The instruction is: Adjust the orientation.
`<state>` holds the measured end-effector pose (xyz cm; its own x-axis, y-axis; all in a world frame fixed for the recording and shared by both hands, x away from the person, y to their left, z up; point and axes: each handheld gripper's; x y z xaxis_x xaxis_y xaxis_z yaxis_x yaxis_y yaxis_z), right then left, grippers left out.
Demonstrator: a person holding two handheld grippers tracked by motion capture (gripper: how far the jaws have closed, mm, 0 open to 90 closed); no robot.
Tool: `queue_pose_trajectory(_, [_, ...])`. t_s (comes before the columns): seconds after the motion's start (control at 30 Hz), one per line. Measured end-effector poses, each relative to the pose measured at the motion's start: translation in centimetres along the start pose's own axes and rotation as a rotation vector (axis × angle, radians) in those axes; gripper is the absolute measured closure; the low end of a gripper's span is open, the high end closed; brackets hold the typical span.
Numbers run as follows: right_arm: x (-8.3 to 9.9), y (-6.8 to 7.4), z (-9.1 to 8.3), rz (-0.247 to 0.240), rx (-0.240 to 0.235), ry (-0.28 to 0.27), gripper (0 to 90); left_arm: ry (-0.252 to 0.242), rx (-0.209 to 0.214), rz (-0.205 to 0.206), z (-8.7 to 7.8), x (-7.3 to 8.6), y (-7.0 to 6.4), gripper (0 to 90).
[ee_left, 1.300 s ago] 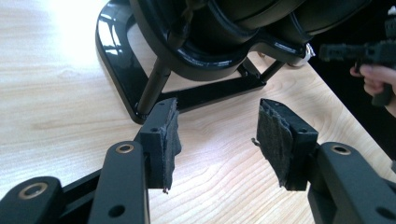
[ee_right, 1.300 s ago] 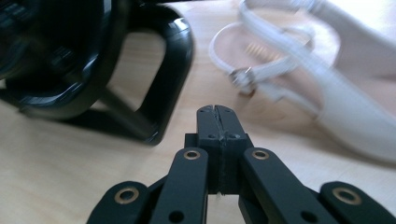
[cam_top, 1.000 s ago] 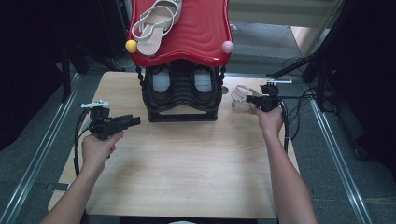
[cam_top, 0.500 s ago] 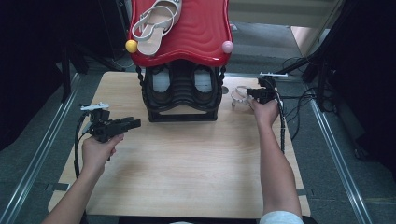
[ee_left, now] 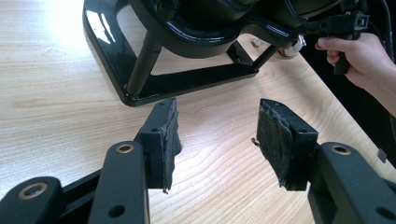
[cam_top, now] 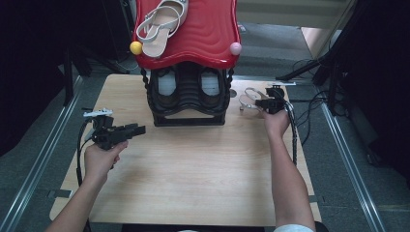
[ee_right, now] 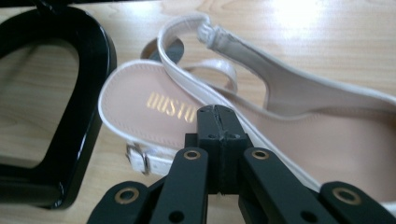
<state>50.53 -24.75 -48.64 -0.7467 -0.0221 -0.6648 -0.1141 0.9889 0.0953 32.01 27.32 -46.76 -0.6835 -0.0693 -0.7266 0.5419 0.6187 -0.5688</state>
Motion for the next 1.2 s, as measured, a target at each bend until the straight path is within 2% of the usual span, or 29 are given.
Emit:
queue_pose_trajectory(0.1, [0.4,-0.4,-0.1,0.010,-0.001,-0.004,90.0,0.006,0.002,0.000,0.2,0.0,-0.1,48.7])
queue_pose_trajectory(0.2, [0.6,-0.7,-0.2,-0.004,0.009,-0.002,90.0,0.012,0.002,0.005,0.3,0.0,-0.1,48.7])
queue_pose_trajectory(0.43, [0.9,-1.0,-0.3,0.020,-0.002,-0.007,90.0,0.012,0.002,0.003,0.4,0.0,0.0,48.7])
queue_pose_trajectory(0.53, [0.2,-0.4,-1.1,0.023,-0.019,-0.050,90.0,0.012,0.002,0.002,0.5,-0.1,0.0,48.7])
queue_pose_trajectory(0.6, [-0.6,0.3,-1.6,0.017,-0.030,-0.057,90.0,0.013,0.004,0.002,0.5,-0.1,-0.1,48.7])
queue_pose_trajectory(0.77, [-1.8,2.6,-2.1,-0.010,-0.081,-0.099,90.0,0.015,0.003,0.005,0.5,-0.1,-0.1,48.7])
queue_pose_trajectory(0.8, [-1.9,3.1,-2.0,-0.011,-0.091,-0.101,90.0,0.015,0.004,0.003,0.5,-0.1,0.0,48.7])
queue_pose_trajectory(0.87, [-2.2,4.1,-1.3,-0.020,-0.098,-0.067,90.0,0.016,0.007,0.003,0.5,-0.1,0.0,48.6])
queue_pose_trajectory(0.97, [-2.5,5.4,-0.3,-0.033,-0.089,-0.064,90.0,0.016,0.008,0.006,0.5,-0.1,0.0,48.6])
queue_pose_trajectory(1.0, [-2.5,5.6,-0.1,-0.029,-0.084,-0.072,90.0,0.016,0.009,0.006,0.5,-0.1,0.0,48.6])
queue_pose_trajectory(1.07, [-2.9,5.9,0.7,-0.011,-0.071,-0.037,90.0,0.013,0.013,0.004,0.4,-0.1,0.1,48.6])
queue_pose_trajectory(1.1, [-3.0,5.9,1.0,-0.005,-0.066,-0.038,90.0,0.015,0.012,0.005,0.4,-0.1,0.1,48.6])
queue_pose_trajectory(1.17, [-3.3,5.9,1.5,0.003,-0.051,-0.047,90.0,0.013,0.012,0.002,0.3,-0.1,0.3,48.7])
queue_pose_trajectory(1.2, [-3.4,5.9,1.7,0.001,-0.045,-0.069,90.0,0.011,0.012,-0.002,0.3,-0.1,0.4,48.7])
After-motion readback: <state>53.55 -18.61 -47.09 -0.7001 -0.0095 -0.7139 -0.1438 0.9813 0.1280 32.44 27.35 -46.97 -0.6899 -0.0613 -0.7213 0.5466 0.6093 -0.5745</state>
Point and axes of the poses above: each handheld gripper's, and its own axes: z roughly forward along the jaws, x roughly out of its underside, y roughly to its left, and after that the axes turned 11 degrees about x, right-handed
